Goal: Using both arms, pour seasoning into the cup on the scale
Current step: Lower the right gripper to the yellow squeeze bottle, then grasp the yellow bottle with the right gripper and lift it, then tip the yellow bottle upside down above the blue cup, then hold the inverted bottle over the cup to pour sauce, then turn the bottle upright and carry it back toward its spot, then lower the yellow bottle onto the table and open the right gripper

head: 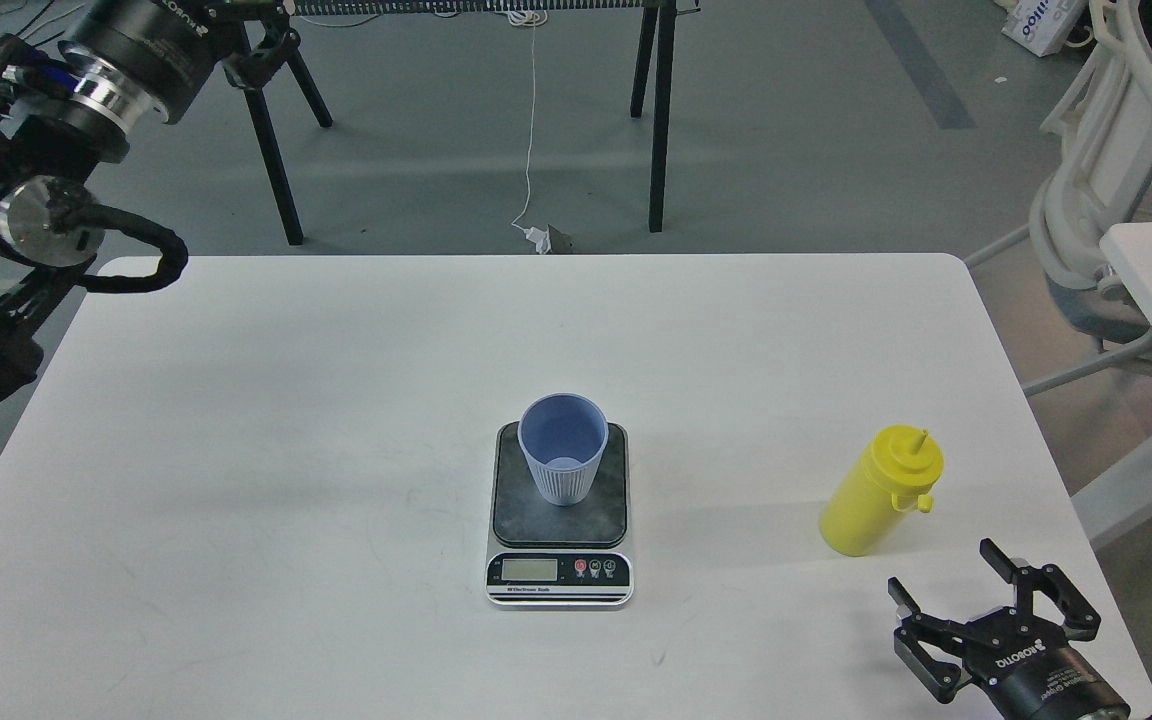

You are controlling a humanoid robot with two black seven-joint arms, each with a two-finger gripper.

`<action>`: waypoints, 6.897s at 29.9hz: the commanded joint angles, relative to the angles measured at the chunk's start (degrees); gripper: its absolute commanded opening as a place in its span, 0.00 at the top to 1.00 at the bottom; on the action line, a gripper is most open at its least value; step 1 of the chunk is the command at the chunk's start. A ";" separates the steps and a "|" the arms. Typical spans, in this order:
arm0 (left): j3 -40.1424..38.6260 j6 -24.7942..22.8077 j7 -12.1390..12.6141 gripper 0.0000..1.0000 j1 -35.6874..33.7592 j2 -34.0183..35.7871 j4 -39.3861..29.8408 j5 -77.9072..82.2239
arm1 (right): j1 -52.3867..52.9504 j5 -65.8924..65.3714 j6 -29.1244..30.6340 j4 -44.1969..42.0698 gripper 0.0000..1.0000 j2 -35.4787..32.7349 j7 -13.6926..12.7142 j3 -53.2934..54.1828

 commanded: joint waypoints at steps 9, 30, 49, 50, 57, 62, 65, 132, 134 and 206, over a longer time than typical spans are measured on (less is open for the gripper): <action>0.00 0.15 0.01 0.01 0.09 0.85 -0.01 0.01 | 6.93 -2.67 0.00 -2.96 0.02 5.22 0.10 0.81; 0.97 -0.02 0.28 0.01 0.97 3.22 -0.80 0.27 | 11.60 -8.82 0.00 -10.70 0.10 15.60 4.66 2.92; 0.61 -0.11 0.02 0.01 1.41 5.42 -3.00 0.19 | 16.17 -9.61 0.00 -13.16 0.54 17.36 4.76 2.48; 0.53 -0.11 0.02 0.01 1.41 5.42 -3.00 0.19 | 16.78 -9.88 0.00 -13.16 0.57 17.36 4.76 2.48; -0.18 0.06 -0.25 0.01 1.41 5.94 -4.58 0.10 | 26.60 -12.41 0.00 -10.36 0.62 9.99 4.67 2.22; -1.49 0.15 -0.16 0.01 1.41 7.00 -4.84 0.01 | 38.29 -26.54 0.00 -9.56 0.62 7.69 3.97 2.04; -1.76 0.24 -0.16 0.01 1.50 7.17 -4.84 0.10 | 45.50 -35.43 -2.93 -8.86 0.62 6.99 3.18 -0.05; -5.01 0.59 -2.45 0.01 2.03 9.64 -4.84 -0.25 | 103.80 -92.32 -40.39 -15.10 0.75 22.63 -0.34 -80.22; -5.10 0.59 -2.45 0.01 1.94 9.64 -4.93 -0.25 | 103.36 -91.71 -40.39 -14.84 0.75 22.37 -0.34 -79.52; -6.42 -5.65 0.89 0.00 11.52 3.48 5.88 -9.92 | 22.67 -0.04 0.00 -12.90 0.12 7.51 5.46 -12.19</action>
